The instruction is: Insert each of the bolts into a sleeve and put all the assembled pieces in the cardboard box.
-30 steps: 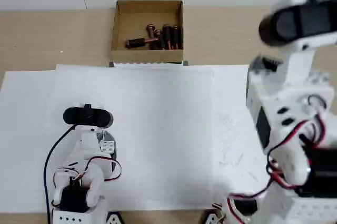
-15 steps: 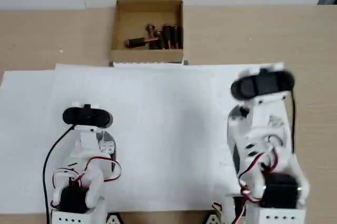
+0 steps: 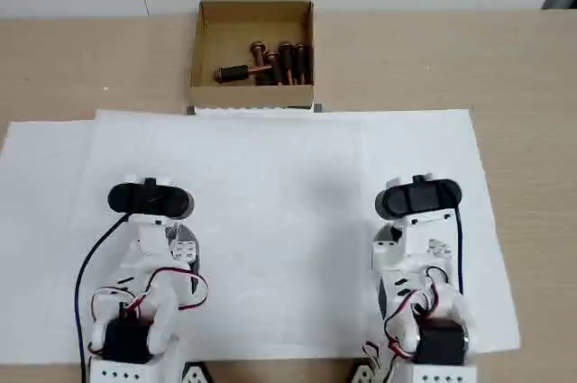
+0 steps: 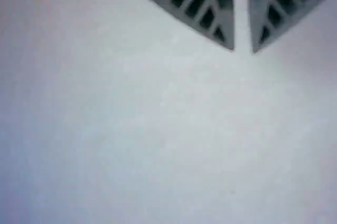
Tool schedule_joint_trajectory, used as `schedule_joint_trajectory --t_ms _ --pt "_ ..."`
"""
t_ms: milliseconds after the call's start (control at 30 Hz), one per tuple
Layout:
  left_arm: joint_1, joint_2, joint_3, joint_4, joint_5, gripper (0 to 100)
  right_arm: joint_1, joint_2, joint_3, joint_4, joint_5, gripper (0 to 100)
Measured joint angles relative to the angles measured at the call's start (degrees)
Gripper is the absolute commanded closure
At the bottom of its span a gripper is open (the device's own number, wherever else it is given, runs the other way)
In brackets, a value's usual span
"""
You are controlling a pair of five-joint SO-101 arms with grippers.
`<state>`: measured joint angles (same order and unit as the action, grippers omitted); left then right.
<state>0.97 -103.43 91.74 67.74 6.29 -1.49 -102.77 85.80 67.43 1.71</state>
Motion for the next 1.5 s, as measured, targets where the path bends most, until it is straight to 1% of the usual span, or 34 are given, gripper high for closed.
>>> schedule_joint_trajectory --t_ms 100,267,433,1500 --pt "0.0 0.0 0.0 0.0 0.0 99 0.1 -0.4 3.0 -0.2 -1.1 99.5" --pt "0.0 0.0 0.0 0.0 0.0 99 0.0 -0.4 8.4 -5.6 -1.2 99.5" --pt "0.0 0.0 0.0 0.0 0.0 99 0.1 -0.4 9.3 -8.6 -1.2 99.5" --pt "0.0 0.0 0.0 0.0 0.0 99 -0.1 -0.4 9.3 -8.8 -1.5 99.5"
